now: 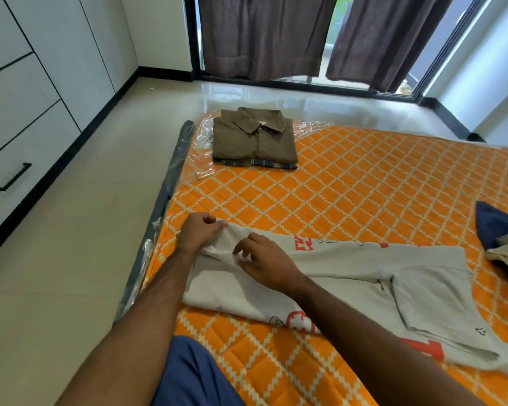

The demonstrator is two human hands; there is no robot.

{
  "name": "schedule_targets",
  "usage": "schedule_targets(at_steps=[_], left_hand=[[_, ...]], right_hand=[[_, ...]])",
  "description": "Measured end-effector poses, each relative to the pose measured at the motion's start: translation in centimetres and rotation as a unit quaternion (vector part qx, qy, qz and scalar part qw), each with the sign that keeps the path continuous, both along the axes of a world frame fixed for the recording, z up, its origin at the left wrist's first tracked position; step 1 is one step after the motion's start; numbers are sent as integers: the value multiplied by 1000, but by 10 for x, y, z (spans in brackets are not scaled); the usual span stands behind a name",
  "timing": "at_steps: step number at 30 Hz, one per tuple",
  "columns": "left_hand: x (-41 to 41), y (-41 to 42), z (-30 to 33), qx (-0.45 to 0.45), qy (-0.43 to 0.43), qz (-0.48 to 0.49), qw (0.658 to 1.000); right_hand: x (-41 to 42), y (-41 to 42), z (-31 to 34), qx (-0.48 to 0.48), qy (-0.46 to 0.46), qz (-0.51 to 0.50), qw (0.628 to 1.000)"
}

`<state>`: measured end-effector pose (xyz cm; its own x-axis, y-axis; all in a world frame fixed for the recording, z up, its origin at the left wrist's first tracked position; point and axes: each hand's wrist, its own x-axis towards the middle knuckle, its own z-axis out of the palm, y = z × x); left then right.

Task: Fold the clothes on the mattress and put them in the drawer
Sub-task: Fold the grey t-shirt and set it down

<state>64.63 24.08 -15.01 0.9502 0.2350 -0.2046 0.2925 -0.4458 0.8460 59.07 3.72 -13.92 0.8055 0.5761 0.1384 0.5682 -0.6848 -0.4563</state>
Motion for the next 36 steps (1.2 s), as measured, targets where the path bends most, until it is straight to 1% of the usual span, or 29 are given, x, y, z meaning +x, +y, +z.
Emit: schedule_targets(at_steps=[1,3,4,6,7,8,10,12,15,17,18,20,21,22,24,25,27,31,32,34,36], left_hand=[[2,-1,1,-35,-3,39,999],[9,-2,2,-120,-11,126,985],[11,-3,1,-148,-10,143,978],[11,-1,-2,-153,-1,116,981],[10,0,-4,-136,-1,91,987],[10,2,-7,-98,-2,69,993],[10,3,-10,5,-5,38,999],[10,-2,-12,110,-10,6,994],[8,-5,-8,194,-27,2,981],[6,-6,-6,265,-76,-8,961],[5,-8,-4,296,-119,-24,948],[5,-17,2,335,-205,-97,915],[6,-23,5,352,-229,-149,895],[7,-29,6,370,-230,-200,878],[7,-40,6,407,-190,-265,853],[7,-42,4,417,-176,-268,851],[7,-44,1,414,-173,-250,858],[10,-46,-3,454,-210,-189,845],[10,-46,-3,464,-218,-167,842],[9,-46,-1,477,-222,-126,841],[9,-49,-3,478,-237,-104,839]], right_hand=[[-1,0,0,1,-5,-3,1000],[-3,1,0,-4,-14,2,1000],[-4,0,1,-7,-15,8,1000],[-5,0,1,-8,-11,13,1000],[-6,-1,2,-9,-6,13,1000],[-6,-2,1,-8,-2,11,1000],[-9,-5,0,-6,3,8,1000],[-11,-15,-2,-12,1,2,1000],[-13,-31,-7,-13,-3,-13,1000],[-15,-43,-9,-18,-1,-26,1000],[-16,-50,-9,-18,1,-35,999],[-15,-67,-11,-1,1,-68,998],[-13,-77,-13,12,1,-94,995],[-10,-87,-15,24,3,-126,992],[-5,-108,-20,43,16,-193,980],[-2,-118,-21,51,15,-221,974],[3,-133,-23,49,8,-263,964],[26,-147,-16,11,12,-308,951],[34,-146,-11,3,24,-304,952],[49,-141,-1,-15,82,-277,957],[62,-135,3,-54,121,-243,961]])
